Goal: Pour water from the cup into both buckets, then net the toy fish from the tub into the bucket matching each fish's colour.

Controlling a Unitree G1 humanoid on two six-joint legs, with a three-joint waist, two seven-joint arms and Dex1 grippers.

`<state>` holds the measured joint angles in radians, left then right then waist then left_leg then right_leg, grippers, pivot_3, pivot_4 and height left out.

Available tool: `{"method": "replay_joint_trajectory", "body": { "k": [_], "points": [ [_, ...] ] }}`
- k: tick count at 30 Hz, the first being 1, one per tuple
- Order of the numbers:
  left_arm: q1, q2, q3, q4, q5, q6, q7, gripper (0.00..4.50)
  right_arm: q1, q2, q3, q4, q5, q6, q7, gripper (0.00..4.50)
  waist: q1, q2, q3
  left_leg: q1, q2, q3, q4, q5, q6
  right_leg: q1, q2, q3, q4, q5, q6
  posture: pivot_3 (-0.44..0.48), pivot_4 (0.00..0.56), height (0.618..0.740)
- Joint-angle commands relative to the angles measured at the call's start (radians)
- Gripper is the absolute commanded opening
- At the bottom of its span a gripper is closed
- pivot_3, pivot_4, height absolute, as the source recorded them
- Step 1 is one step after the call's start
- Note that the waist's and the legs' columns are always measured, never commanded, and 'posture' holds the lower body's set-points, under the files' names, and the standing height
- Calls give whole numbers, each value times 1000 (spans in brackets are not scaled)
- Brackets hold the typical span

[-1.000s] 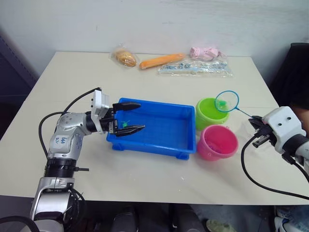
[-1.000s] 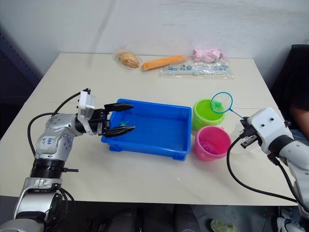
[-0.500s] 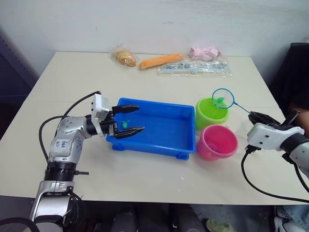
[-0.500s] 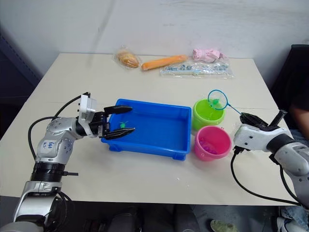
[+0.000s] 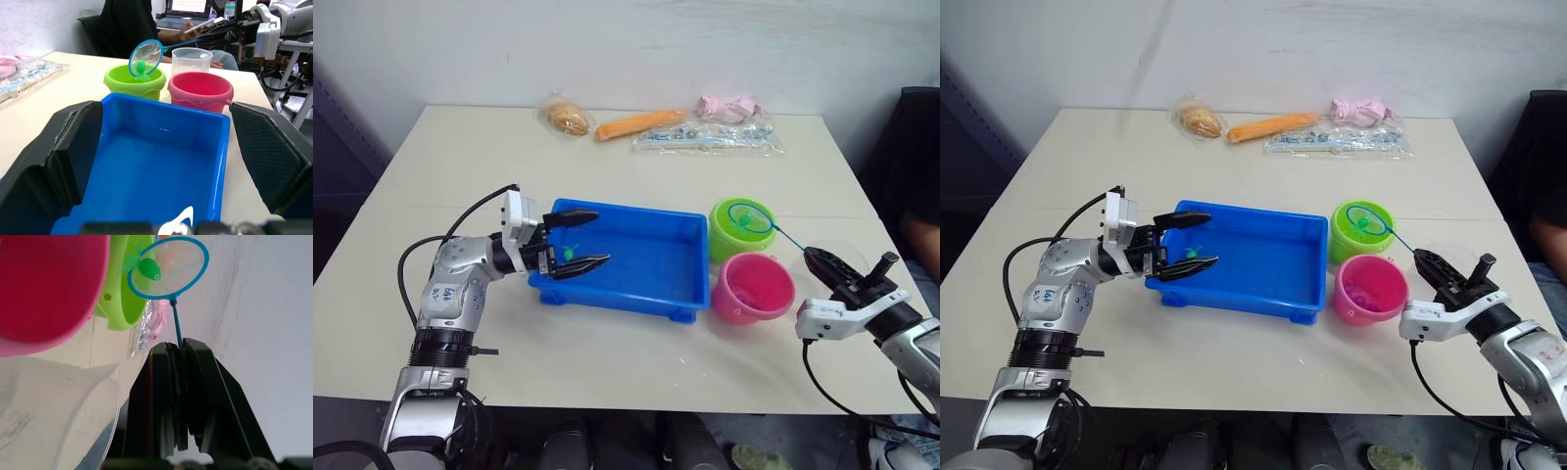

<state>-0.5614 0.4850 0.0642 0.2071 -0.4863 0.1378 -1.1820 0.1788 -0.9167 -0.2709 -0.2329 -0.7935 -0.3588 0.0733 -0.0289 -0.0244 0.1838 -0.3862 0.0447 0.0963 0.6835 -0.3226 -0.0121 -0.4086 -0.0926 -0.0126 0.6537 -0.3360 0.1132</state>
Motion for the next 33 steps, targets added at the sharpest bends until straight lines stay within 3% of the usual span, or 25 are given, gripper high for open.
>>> {"method": "replay_joint_trajectory", "body": {
  "k": [1, 33],
  "points": [
    [9, 0, 16, -34, -11, -16, 1, 4462, -14, 16, -14, -15, -13, 23, -19, 0, 1, 0, 0, 0, 0, 0, 0, 0, 0, 0, 0, 0, 0, 0, 0, 0, 150, 740],
    [-10, -18, 19, 4, -4, -43, 14, 4462, -92, 1, 39, 54, -28, 48, -8, 0, 1, 0, 0, 0, -1, -1, 0, 1, 0, 0, 0, 0, 2, 0, 0, 0, 150, 740]
  ]
}}
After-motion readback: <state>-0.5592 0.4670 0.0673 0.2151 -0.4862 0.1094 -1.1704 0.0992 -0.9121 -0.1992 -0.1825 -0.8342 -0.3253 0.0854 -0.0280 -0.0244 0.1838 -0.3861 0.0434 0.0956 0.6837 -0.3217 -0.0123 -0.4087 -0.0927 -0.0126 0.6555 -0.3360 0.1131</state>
